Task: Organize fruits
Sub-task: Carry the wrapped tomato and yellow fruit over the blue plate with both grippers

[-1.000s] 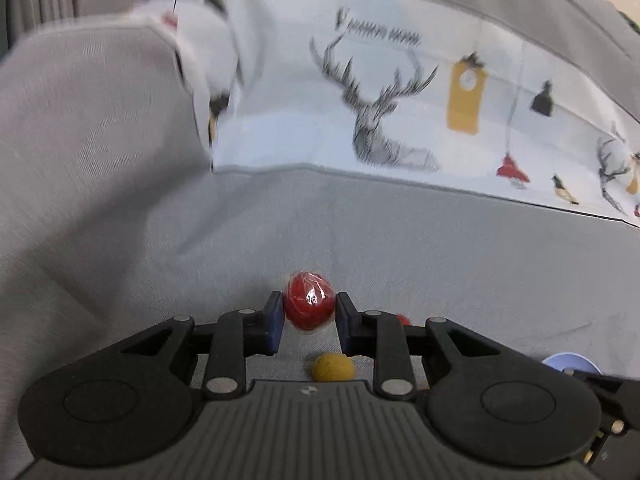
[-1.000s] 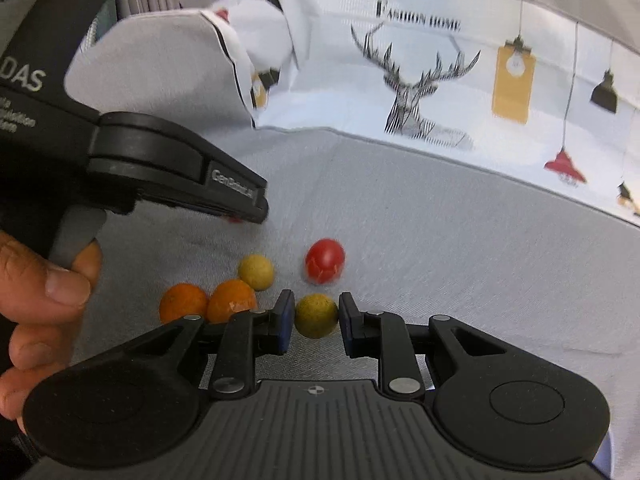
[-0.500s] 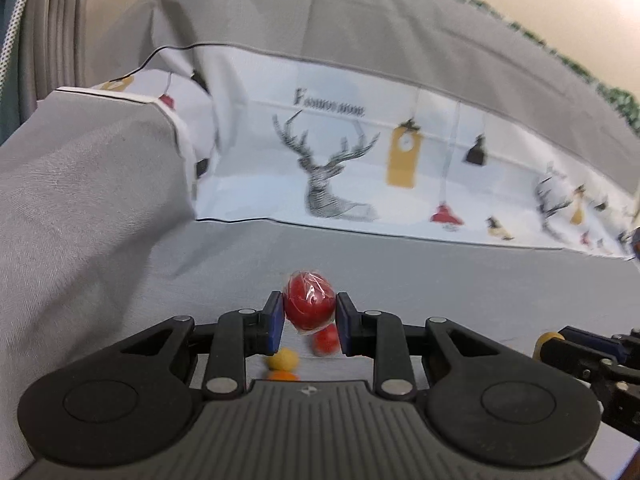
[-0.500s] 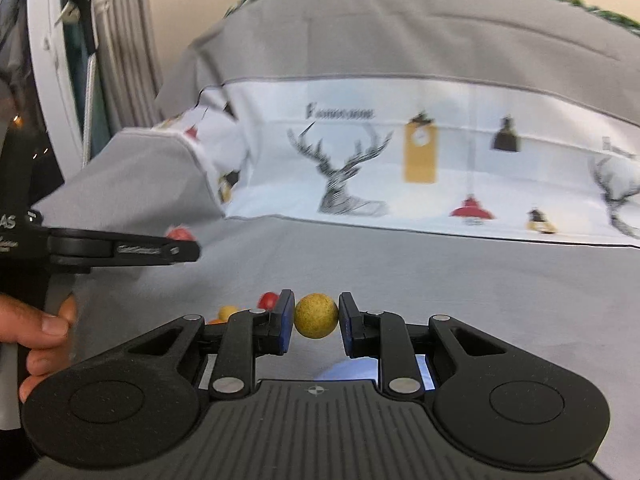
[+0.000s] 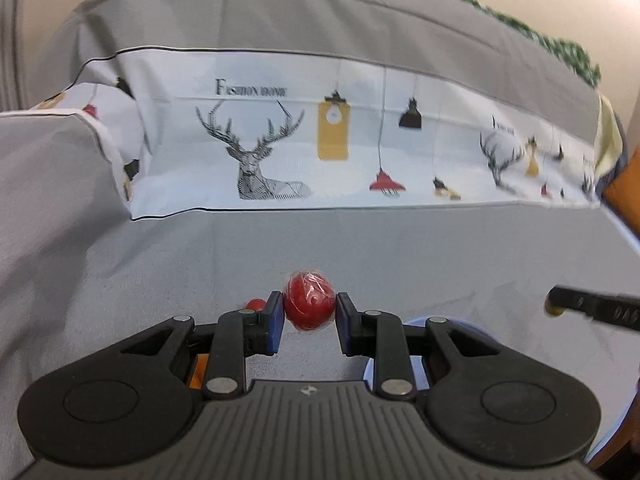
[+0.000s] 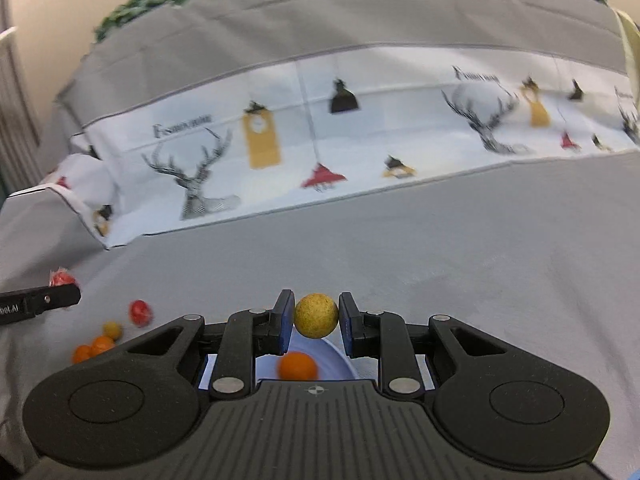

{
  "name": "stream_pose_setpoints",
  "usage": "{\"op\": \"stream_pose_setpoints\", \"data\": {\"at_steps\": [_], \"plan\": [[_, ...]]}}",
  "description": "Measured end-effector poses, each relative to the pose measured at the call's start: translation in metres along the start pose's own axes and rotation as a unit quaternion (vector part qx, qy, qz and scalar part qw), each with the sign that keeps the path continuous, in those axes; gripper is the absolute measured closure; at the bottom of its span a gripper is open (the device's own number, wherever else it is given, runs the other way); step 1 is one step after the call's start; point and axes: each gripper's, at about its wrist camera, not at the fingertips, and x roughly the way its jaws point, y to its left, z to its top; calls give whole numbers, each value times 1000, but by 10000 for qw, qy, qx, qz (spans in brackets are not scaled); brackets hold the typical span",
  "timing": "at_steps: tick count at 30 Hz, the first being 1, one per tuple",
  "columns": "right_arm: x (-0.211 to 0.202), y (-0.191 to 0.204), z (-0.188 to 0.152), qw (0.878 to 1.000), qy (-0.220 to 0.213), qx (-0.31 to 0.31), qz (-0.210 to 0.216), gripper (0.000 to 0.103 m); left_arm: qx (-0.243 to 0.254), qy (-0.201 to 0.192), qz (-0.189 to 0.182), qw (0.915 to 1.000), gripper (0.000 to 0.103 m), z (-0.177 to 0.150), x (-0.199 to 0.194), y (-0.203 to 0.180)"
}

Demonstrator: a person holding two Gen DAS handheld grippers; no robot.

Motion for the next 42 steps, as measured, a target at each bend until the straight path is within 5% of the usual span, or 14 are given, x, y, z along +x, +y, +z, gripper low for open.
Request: {"op": "stream_pose_setpoints", "data": {"at_steps": [9,17,42], "plan": [[3,10,-2,9998,27,-158,88,78,744,140,-904,9930,73,-15,8,-42],[9,31,-1,9988,111,-395,282,78,1691,400,-1760,9689,73,-42,11,-83],[13,42,-3,9958,264,-762,437,78,1835,600,-1876,9631,73,-46,23,-87]]}}
